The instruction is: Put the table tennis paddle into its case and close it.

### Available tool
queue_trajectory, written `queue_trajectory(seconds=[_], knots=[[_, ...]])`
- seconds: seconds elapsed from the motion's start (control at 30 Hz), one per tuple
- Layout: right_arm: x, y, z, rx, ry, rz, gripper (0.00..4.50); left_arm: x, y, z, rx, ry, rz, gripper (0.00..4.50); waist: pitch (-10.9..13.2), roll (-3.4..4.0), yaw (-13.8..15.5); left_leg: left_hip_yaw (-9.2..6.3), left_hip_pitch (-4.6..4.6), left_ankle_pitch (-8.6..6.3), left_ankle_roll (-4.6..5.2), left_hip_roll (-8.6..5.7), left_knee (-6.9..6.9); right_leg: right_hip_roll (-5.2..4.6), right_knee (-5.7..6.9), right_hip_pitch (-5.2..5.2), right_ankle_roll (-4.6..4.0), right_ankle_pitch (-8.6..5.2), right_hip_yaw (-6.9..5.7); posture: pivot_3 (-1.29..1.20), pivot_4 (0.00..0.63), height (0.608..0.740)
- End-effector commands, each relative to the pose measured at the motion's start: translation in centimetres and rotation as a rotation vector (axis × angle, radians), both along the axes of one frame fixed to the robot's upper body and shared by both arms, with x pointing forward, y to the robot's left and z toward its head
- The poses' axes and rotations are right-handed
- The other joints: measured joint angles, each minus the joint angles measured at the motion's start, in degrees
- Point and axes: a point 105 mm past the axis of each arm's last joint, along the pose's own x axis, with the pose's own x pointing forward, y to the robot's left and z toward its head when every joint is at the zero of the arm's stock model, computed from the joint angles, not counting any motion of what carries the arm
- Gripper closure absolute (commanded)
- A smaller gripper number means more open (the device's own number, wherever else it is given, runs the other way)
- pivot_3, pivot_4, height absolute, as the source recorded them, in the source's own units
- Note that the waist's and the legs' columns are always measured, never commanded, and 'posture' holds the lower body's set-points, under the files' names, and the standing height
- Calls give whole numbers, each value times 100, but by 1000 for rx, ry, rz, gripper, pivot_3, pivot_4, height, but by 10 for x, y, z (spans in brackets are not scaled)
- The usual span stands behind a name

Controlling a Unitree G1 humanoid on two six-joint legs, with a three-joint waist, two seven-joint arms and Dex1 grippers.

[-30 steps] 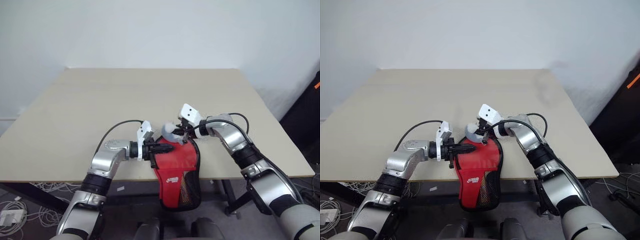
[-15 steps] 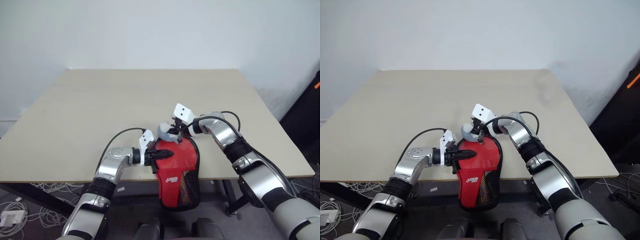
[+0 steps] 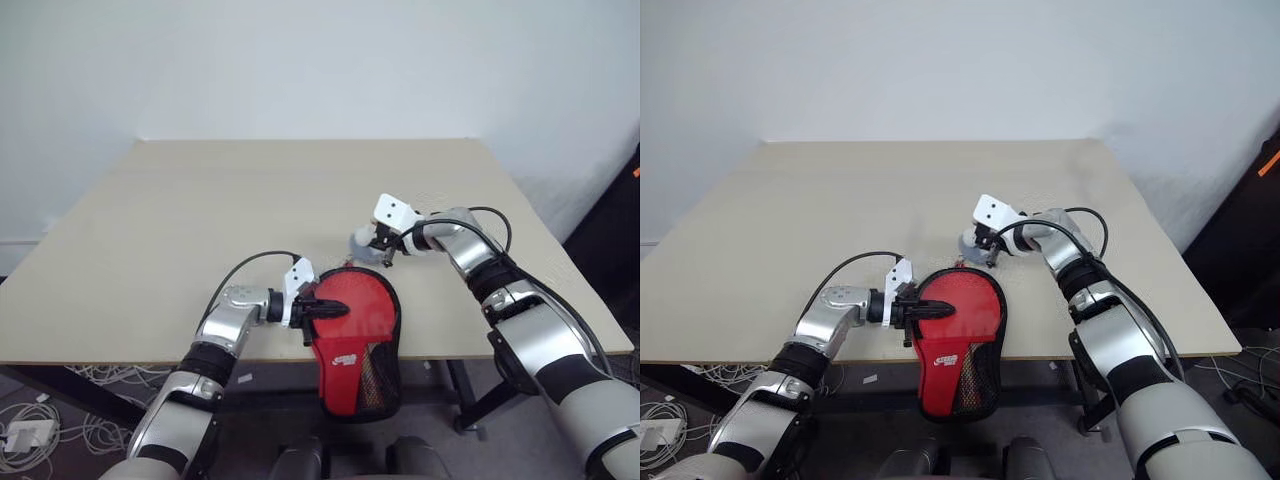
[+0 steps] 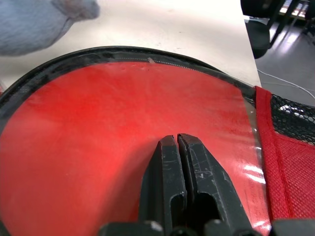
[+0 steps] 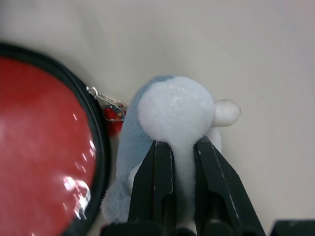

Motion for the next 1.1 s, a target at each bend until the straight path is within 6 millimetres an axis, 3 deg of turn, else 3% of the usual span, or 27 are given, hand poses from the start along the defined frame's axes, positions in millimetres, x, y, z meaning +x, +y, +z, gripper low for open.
queue_trajectory(seconds=[0.03,0.4,0.53,0.8,1.1], knots=[[7,-12,26,-11,-75,11,4463,-2,4,-14,61,42,-16,4500,-2,4,-3,0,0,0,0,0,0,0,0,2,0,0,0,0,0,739],[-12,-53,28,-56,-44,54,4463,1,2,-18,63,34,-25,4500,-6,16,13,-4,-1,0,2,-6,3,-6,-1,12,8,-5,-6,0,0,739],[-30,-76,24,-88,-18,62,4463,-1,0,-21,60,40,-27,4500,-6,17,43,-5,-2,-1,3,-11,7,-10,-3,18,31,-19,-9,0,0,739],[-69,-105,23,-125,41,80,4463,-4,-3,-24,59,49,-42,4500,-11,24,50,0,-3,-2,4,-11,9,-14,-6,26,36,-22,-10,0,0,739],[-107,-116,27,-143,96,127,4463,-2,-8,-22,57,43,-56,4500,-11,22,173,0,-6,-16,21,-15,29,-21,-14,39,47,-29,-19,0,0,739]])
